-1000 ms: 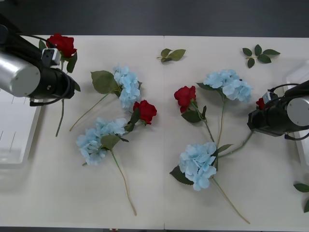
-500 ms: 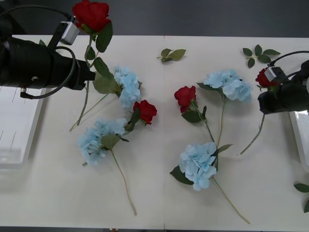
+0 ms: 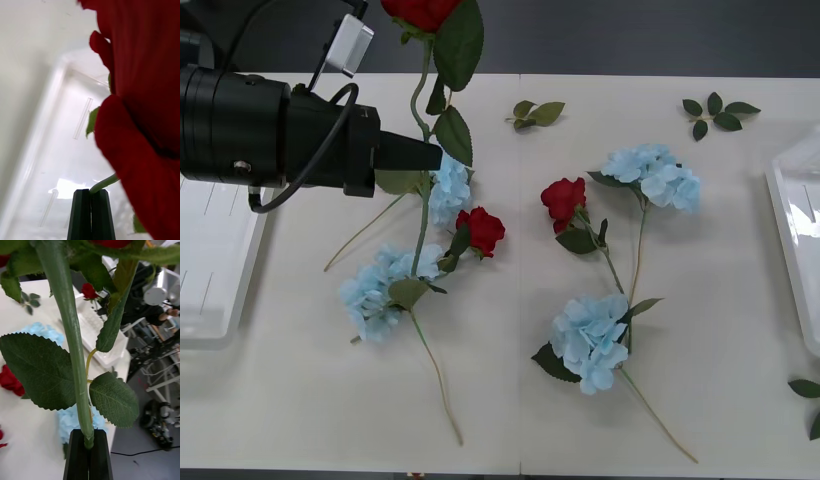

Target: Put the red flowers into the right box and the blue flowers into the left box

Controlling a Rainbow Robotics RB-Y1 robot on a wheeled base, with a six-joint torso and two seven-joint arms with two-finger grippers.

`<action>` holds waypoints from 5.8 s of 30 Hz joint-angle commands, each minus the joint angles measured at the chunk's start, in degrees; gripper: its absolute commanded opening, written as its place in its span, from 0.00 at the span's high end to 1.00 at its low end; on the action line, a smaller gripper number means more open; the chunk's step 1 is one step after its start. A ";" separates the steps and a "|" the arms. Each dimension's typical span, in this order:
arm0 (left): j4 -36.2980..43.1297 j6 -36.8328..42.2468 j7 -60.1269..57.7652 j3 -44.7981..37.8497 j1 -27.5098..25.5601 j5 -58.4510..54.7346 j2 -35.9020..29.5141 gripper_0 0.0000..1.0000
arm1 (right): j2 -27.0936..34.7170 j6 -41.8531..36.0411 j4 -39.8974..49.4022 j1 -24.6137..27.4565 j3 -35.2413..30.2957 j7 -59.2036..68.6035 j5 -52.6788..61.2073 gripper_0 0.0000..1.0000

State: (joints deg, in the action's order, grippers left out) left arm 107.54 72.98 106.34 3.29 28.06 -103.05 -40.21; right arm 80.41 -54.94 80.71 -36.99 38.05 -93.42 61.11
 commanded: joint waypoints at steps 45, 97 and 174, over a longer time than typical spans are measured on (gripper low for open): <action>-7.61 -4.16 14.86 13.15 11.05 -10.42 6.02 1.00 | -10.01 21.37 -30.17 1.57 7.48 -8.27 -14.18 0.00; -7.61 -4.16 14.86 13.15 11.05 -10.42 6.02 1.00 | -27.50 8.36 28.37 30.93 -11.68 -61.58 89.35 0.00; -8.75 -4.69 14.95 14.29 8.06 -10.06 6.90 0.00 | -23.72 12.58 21.25 24.69 -10.45 -61.58 82.41 1.00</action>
State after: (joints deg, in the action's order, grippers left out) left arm 98.34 68.97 117.29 16.81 36.73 -112.88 -33.42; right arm 50.60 -42.00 102.45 -11.00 28.82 -153.35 143.06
